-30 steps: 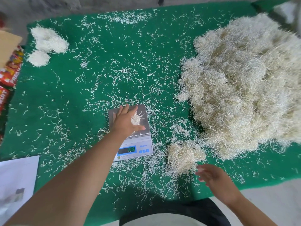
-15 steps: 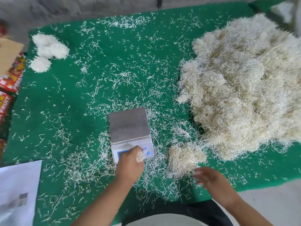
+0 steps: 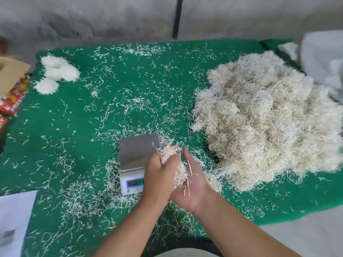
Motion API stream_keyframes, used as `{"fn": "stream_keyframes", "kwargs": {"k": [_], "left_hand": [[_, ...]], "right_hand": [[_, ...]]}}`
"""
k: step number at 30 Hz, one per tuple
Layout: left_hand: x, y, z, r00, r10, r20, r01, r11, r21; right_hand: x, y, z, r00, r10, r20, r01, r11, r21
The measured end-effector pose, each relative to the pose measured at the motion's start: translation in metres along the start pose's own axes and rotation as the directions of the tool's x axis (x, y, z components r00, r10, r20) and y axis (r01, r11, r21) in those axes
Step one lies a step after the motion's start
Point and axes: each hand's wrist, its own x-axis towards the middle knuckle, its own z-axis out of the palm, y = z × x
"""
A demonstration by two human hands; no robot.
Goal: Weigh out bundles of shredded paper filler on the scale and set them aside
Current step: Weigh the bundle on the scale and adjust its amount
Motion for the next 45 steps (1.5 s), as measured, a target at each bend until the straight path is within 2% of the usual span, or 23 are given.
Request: {"fn": "stream_keyframes", "kwargs": {"k": [2, 4, 5, 8, 11, 16, 21, 23, 25, 28, 29, 32, 34, 36, 39, 42, 45], "left_hand": [[-0.018, -0.001, 0.001, 0.983, 0.124, 0.136, -0.144, 0.978, 0.152], [-0.029, -0.004, -0.003, 0.948, 0.221, 0.228, -0.273, 0.933, 0.234], [-0.032, -0.005, -0.006, 0.944, 0.247, 0.218, -0.296, 0.926, 0.233], [-0.033, -0.013, -0.015, 0.943, 0.33, 0.046, -0.332, 0.92, 0.208], [-0.024, -0.015, -0.026, 0.874, 0.478, -0.083, -0.384, 0.785, 0.486], [-0.028, -0.016, -0.037, 0.818, 0.574, -0.041, -0.437, 0.666, 0.605], [-0.03, -0.012, -0.032, 0.77, 0.633, 0.082, -0.463, 0.465, 0.755], [-0.033, -0.018, -0.031, 0.765, 0.625, 0.155, -0.492, 0.412, 0.767], [-0.04, -0.025, -0.029, 0.761, 0.615, 0.206, -0.522, 0.393, 0.757], [-0.052, -0.033, -0.024, 0.743, 0.617, 0.261, -0.615, 0.473, 0.631], [-0.056, -0.037, -0.024, 0.713, 0.632, 0.303, -0.659, 0.457, 0.597], [-0.055, -0.041, -0.029, 0.583, 0.687, 0.435, -0.772, 0.301, 0.56], [-0.047, -0.037, -0.032, 0.498, 0.728, 0.471, -0.813, 0.202, 0.546], [-0.043, -0.034, -0.03, 0.457, 0.759, 0.463, -0.822, 0.16, 0.547], [-0.044, -0.034, -0.023, 0.51, 0.751, 0.419, -0.794, 0.224, 0.565], [-0.044, -0.036, -0.016, 0.608, 0.714, 0.346, -0.758, 0.394, 0.52], [-0.037, -0.032, -0.011, 0.723, 0.635, 0.272, -0.658, 0.512, 0.553]], "right_hand": [[0.0, 0.001, 0.012, 0.997, -0.074, -0.024, 0.074, 0.997, -0.031], [0.0, 0.003, 0.02, 0.99, -0.115, -0.076, 0.109, 0.991, -0.079], [-0.001, 0.005, 0.023, 0.984, -0.13, -0.118, 0.118, 0.987, -0.106], [-0.004, 0.022, 0.035, 0.978, -0.149, -0.149, 0.113, 0.968, -0.224], [-0.014, 0.039, 0.049, 0.99, -0.131, -0.06, 0.11, 0.955, -0.274], [-0.033, 0.057, 0.054, 0.972, -0.225, 0.066, 0.232, 0.884, -0.406], [-0.043, 0.058, 0.058, 0.945, -0.324, 0.052, 0.316, 0.857, -0.407], [-0.044, 0.056, 0.054, 0.937, -0.349, -0.02, 0.31, 0.857, -0.411], [-0.044, 0.051, 0.044, 0.895, -0.431, -0.116, 0.333, 0.817, -0.471], [-0.044, 0.037, 0.029, 0.844, -0.499, -0.194, 0.314, 0.755, -0.576], [-0.045, 0.031, 0.026, 0.838, -0.509, -0.197, 0.311, 0.741, -0.595], [-0.044, 0.017, 0.027, 0.847, -0.489, -0.211, 0.294, 0.759, -0.58], [-0.042, 0.018, 0.032, 0.873, -0.433, -0.222, 0.25, 0.79, -0.56], [-0.04, 0.022, 0.034, 0.914, -0.368, -0.173, 0.235, 0.826, -0.513], [-0.048, 0.028, 0.037, 0.967, -0.246, -0.074, 0.204, 0.911, -0.359], [-0.053, 0.034, 0.032, 0.983, -0.183, 0.016, 0.18, 0.947, -0.267], [-0.044, 0.037, 0.019, 0.974, -0.212, -0.073, 0.199, 0.968, -0.153]]}}
